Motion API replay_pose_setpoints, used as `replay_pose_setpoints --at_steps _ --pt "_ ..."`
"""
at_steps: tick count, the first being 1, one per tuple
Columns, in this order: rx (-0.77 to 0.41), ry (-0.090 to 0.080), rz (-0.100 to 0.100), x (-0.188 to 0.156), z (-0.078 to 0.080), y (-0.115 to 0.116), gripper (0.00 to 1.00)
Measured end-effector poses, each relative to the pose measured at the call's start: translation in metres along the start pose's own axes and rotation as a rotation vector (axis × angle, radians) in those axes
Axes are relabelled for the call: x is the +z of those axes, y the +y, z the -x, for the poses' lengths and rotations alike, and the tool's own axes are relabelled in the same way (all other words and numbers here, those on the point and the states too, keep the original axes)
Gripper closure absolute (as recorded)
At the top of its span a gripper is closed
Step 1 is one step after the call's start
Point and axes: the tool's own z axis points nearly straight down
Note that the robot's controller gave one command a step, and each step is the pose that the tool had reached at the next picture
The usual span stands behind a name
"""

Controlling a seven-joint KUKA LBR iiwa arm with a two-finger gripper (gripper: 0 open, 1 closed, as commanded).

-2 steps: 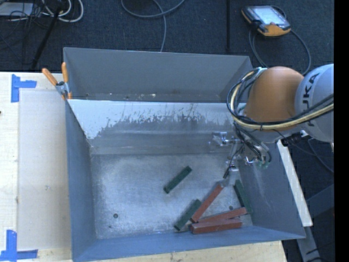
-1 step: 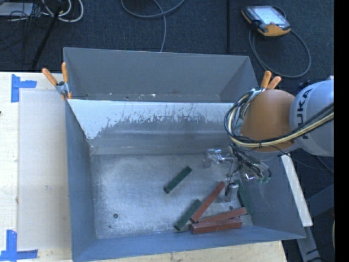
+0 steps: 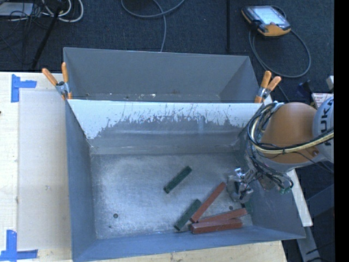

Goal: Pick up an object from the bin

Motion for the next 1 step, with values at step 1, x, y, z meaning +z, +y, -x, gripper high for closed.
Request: replay_pose_setpoints --at_steps 1 --pt "0.0 0.0 0.0 0.0 0.0 0.0 0.0"
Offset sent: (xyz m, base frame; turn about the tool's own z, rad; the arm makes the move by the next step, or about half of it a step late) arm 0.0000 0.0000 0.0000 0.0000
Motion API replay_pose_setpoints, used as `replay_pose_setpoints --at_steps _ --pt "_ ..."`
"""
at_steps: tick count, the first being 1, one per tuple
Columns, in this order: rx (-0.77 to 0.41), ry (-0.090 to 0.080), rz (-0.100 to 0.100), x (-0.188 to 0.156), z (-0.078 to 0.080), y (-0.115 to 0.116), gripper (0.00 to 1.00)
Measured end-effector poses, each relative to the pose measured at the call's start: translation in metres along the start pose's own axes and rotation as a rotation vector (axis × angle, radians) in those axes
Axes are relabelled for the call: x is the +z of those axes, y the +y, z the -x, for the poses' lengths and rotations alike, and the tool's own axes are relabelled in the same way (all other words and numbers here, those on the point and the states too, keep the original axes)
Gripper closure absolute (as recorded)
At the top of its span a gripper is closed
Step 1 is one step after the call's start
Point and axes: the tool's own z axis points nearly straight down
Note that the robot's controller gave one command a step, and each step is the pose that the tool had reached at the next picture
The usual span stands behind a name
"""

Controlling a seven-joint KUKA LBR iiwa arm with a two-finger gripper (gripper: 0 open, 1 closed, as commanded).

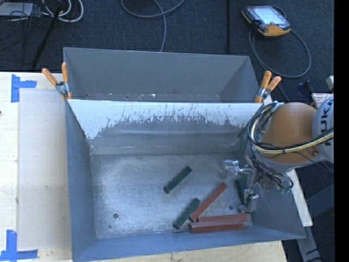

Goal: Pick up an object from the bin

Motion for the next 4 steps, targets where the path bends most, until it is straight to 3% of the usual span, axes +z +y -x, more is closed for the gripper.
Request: replay_pose_setpoints --at_steps 1,2,3,4 --pt "0.0 0.0 0.0 0.0 0.0 0.0 0.0" --pt "-0.004 -0.002 0.0 0.0 0.039 0.041 1.0" --pt "-0.004 -0.002 0.0 0.0 0.039 0.041 1.0" --pt "-0.088 -0.002 -0.002 0.0 0.027 0.049 1.0"
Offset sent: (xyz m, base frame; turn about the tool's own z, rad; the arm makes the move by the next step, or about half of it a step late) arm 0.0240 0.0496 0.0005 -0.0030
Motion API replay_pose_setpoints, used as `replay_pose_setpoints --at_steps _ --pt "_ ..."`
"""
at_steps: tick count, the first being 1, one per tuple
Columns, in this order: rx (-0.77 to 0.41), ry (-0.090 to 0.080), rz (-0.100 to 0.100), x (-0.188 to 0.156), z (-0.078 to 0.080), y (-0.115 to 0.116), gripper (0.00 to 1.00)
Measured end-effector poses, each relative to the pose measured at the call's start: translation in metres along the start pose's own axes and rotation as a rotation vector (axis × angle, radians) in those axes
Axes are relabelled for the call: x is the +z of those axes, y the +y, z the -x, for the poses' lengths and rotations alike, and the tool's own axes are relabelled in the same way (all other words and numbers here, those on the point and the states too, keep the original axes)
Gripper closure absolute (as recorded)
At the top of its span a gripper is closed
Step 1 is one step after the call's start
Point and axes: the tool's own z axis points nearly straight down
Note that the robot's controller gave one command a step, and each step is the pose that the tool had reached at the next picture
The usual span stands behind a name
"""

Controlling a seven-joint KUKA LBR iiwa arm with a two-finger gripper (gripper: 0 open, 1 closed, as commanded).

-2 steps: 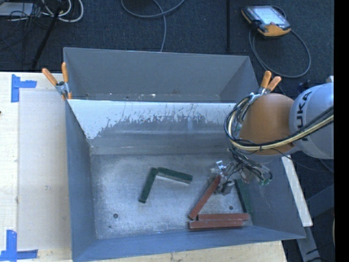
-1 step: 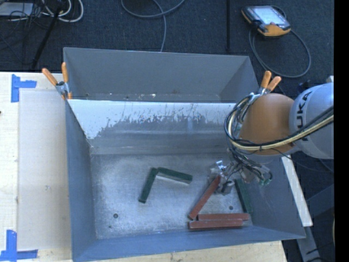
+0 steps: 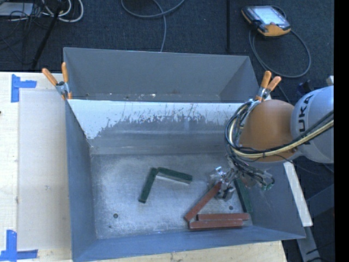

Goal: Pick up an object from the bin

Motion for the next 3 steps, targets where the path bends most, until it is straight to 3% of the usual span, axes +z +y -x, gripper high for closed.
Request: replay_pose_setpoints --at_steps 1,2,3 --pt "-0.093 0.003 0.004 -0.002 -0.015 0.004 1.0" --pt "0.208 0.003 0.003 -0.005 -0.021 0.006 1.0" --pt "-0.016 -0.003 0.0 -0.004 -0.027 -0.014 0.0"
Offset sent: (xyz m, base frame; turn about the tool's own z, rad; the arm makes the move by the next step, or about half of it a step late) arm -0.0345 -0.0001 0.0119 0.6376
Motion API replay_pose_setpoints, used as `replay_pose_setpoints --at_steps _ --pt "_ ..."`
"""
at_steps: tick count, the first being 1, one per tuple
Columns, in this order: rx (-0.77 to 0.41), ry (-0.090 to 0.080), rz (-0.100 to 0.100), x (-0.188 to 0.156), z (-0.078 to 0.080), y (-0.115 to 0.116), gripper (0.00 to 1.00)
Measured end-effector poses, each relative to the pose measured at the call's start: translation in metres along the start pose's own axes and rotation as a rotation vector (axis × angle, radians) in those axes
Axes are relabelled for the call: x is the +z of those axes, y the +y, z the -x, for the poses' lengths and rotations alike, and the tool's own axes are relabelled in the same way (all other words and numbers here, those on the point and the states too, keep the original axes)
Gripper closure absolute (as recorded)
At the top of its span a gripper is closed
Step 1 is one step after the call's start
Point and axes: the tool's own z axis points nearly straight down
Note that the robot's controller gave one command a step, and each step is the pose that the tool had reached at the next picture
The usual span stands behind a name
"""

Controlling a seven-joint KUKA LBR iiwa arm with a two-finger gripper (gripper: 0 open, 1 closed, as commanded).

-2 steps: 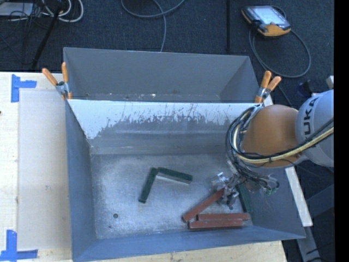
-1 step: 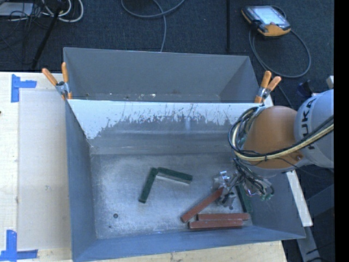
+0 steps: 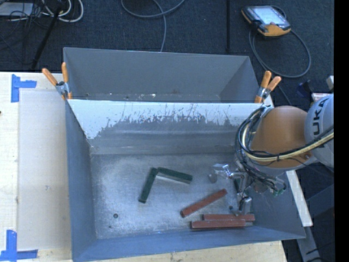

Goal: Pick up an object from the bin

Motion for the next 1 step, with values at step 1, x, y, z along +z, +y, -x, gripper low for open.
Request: replay_pose_setpoints --at_steps 1 --pt "-0.565 0.006 0.004 0.0021 -0.0101 -0.0229 1.0"
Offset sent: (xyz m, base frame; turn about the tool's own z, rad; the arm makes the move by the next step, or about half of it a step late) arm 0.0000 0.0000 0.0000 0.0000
